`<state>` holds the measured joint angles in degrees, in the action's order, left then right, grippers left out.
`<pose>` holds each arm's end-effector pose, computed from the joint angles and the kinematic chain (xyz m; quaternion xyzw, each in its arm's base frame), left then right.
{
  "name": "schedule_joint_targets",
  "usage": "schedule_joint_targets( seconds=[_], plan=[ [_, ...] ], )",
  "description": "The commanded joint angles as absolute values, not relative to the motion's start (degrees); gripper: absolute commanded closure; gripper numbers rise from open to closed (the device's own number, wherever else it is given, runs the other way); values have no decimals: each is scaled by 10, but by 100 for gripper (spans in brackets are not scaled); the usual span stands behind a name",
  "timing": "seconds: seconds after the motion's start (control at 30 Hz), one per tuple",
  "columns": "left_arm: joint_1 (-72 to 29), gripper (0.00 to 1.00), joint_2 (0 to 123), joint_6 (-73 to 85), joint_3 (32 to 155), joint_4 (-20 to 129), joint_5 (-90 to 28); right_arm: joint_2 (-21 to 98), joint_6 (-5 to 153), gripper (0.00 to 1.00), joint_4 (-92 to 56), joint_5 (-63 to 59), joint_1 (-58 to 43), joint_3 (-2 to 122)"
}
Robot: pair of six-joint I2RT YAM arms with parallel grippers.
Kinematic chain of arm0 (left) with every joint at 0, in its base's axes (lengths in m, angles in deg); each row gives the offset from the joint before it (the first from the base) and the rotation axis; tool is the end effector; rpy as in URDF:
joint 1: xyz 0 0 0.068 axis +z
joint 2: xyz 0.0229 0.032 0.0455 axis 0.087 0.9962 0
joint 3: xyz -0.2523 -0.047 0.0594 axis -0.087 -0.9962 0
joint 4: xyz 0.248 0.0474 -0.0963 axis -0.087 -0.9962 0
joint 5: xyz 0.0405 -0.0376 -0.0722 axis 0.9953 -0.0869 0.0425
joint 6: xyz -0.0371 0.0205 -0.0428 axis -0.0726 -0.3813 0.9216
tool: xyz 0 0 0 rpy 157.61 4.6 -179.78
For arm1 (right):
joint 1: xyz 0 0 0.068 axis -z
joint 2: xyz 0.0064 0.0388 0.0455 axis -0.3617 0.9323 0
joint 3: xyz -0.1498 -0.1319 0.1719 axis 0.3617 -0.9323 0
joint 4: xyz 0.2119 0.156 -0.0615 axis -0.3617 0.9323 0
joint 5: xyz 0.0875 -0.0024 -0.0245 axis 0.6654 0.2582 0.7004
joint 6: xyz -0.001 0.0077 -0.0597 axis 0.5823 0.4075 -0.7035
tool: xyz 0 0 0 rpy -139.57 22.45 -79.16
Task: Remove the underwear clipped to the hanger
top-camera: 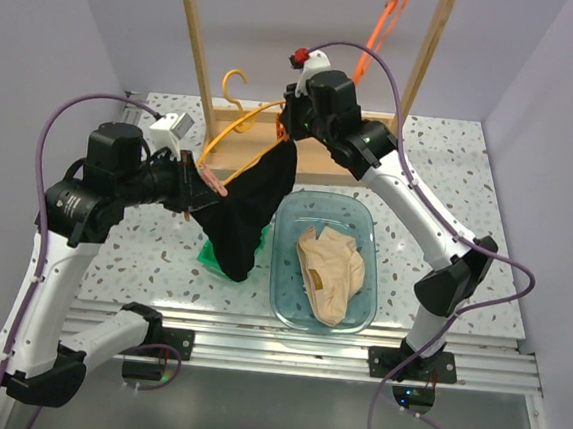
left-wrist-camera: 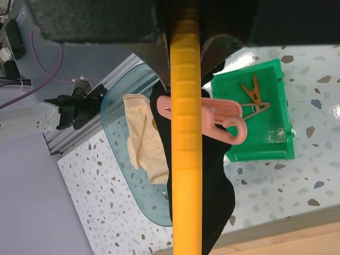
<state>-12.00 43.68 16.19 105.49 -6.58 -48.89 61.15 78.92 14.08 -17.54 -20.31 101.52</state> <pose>0.1646 -0.0709 0.4349 0.0731 0.8571 -0.3432 0.3772 0.3223 0.2772 0.4392 -0.1717 0.7962 0.2088 0.5413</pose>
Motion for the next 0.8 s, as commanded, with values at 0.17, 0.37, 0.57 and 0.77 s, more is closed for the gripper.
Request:
schedule_joint_targets(
  seconds=[0.17, 0.37, 0.57, 0.77],
  plan=[
    [-118, 100, 437, 194, 1059, -10, -448, 520, 806, 96, 102, -193, -205, 908],
    [-118, 100, 449, 217, 1070, 22, -438, 483, 806, 94, 98, -207, -205, 856],
    [-118, 100, 462, 240, 1073, 50, -447, 454, 810, 96, 77, -202, -205, 814],
    [-118, 100, 471, 258, 1054, 89, -494, 425, 820, 100, 0, -120, -205, 770]
  ],
)
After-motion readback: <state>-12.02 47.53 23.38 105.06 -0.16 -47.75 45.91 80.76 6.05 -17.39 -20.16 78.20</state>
